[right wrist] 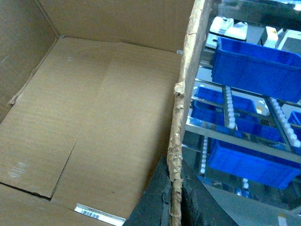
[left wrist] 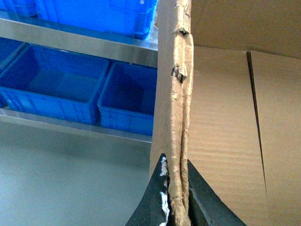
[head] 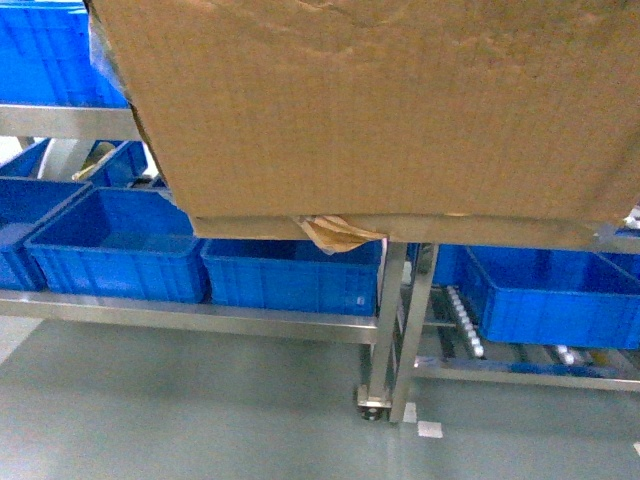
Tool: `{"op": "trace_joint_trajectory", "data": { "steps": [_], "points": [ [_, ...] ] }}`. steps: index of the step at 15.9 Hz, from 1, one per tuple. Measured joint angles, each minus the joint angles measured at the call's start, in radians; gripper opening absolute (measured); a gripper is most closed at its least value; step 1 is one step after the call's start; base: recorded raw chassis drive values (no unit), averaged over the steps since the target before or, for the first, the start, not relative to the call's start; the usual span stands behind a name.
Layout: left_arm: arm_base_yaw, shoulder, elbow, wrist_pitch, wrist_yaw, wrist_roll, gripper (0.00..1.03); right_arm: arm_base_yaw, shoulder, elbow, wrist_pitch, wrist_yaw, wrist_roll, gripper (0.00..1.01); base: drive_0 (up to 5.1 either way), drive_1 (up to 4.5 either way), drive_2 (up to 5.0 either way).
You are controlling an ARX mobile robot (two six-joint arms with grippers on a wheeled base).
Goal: Sort boxes to right shelf from conveyor
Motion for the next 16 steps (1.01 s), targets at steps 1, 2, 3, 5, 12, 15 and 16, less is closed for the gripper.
{"op": "trace_joint_trajectory", "data": {
  "steps": [1,2,3,5,12,15,16],
  "points": [
    [-0.005,0.002,0.000,0.000,-0.001,0.000,0.02,-0.001,0.000,0.000,-0.003,0.001,0.000,0.02,5.1,-2.33,-2.3],
    [-0.006,0.004,0.000,-0.003,-0.001,0.000,0.02,-0.003,0.000,0.000,-0.007,0.002,0.000,0.02,5.2,-2.23,-2.2],
    [-0.010,0.004,0.000,-0.002,-0.001,0.000,0.02,-0.007,0.000,0.000,-0.006,0.002,0.000,0.02,5.1,-2.34,-2.3],
    [-0.008,0.004,0.000,-0.003,-0.001,0.000,0.02,-0.006,0.000,0.000,-0.005,0.000,0.000,0.02,5.0,-2.41,-2.4],
    [-0.009,0.005,0.000,-0.002,-0.002,0.000,0.02,-0.006,0.000,0.000,-0.006,0.001,0.000,0.02,4.8,-1.66,-3.2],
    [-0.009,0.005,0.000,-0.001,-0.001,0.000,0.02,-0.007,0.000,0.000,-0.004,0.001,0.000,0.02,4.6,-0.70,-3.9],
    [-0.009,0.005,0.000,-0.002,-0.002,0.000,0.02,-0.007,0.000,0.000,-0.007,0.001,0.000,0.02,4.6,-0.50,-4.0]
  ]
}}
